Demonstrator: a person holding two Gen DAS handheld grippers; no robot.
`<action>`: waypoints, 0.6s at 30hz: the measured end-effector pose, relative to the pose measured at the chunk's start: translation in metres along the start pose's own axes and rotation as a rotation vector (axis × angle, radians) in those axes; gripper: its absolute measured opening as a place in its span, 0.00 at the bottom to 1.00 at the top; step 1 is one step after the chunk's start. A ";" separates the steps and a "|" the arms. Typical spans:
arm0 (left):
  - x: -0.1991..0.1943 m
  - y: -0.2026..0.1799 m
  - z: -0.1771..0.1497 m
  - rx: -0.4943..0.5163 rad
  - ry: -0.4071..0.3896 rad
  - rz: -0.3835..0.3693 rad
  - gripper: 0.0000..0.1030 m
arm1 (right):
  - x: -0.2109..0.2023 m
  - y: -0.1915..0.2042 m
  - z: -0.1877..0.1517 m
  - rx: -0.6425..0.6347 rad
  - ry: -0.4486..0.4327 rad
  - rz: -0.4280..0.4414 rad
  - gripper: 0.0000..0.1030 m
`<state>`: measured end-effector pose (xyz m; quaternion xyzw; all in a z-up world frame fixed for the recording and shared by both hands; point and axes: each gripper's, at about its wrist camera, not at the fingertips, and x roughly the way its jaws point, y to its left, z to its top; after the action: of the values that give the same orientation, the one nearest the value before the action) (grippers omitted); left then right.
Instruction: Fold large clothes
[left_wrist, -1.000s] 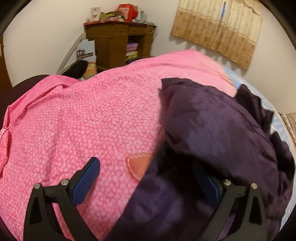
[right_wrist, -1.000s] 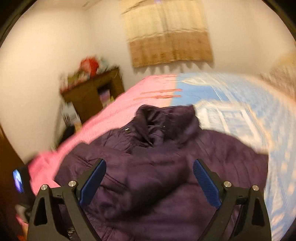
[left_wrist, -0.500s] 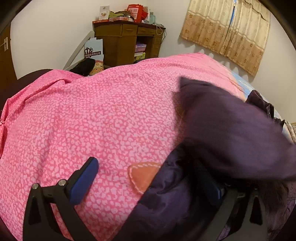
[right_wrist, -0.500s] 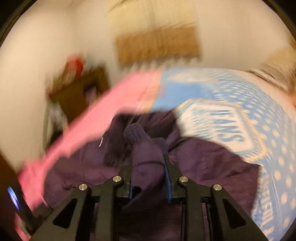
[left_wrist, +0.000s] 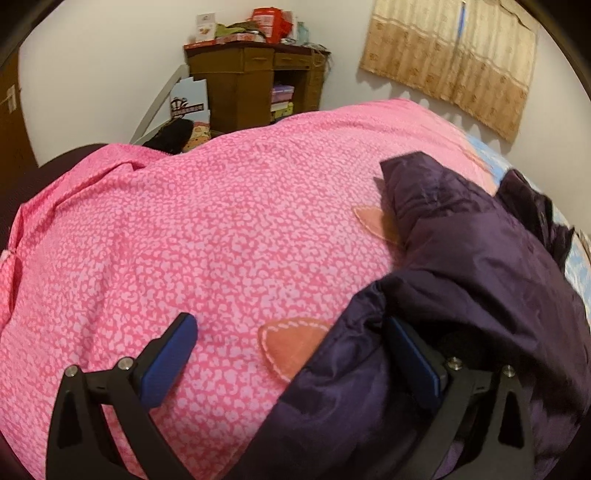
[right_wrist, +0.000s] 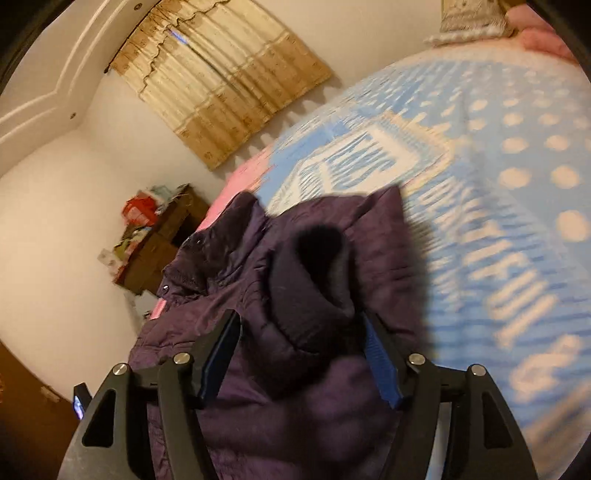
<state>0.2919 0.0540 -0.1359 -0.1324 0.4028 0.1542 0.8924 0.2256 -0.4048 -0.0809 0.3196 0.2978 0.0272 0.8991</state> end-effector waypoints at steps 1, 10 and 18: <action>-0.003 -0.001 -0.002 0.013 -0.005 -0.004 1.00 | -0.012 0.001 0.003 -0.011 -0.025 -0.024 0.65; -0.004 -0.033 0.018 0.212 -0.057 0.058 0.95 | 0.016 0.067 0.037 -0.358 0.048 -0.195 0.65; 0.018 0.028 0.032 -0.118 -0.040 0.004 0.97 | 0.093 0.096 -0.009 -0.514 0.198 -0.220 0.31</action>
<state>0.3142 0.0940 -0.1326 -0.1810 0.3753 0.1821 0.8906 0.3109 -0.3015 -0.0783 0.0429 0.4004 0.0351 0.9147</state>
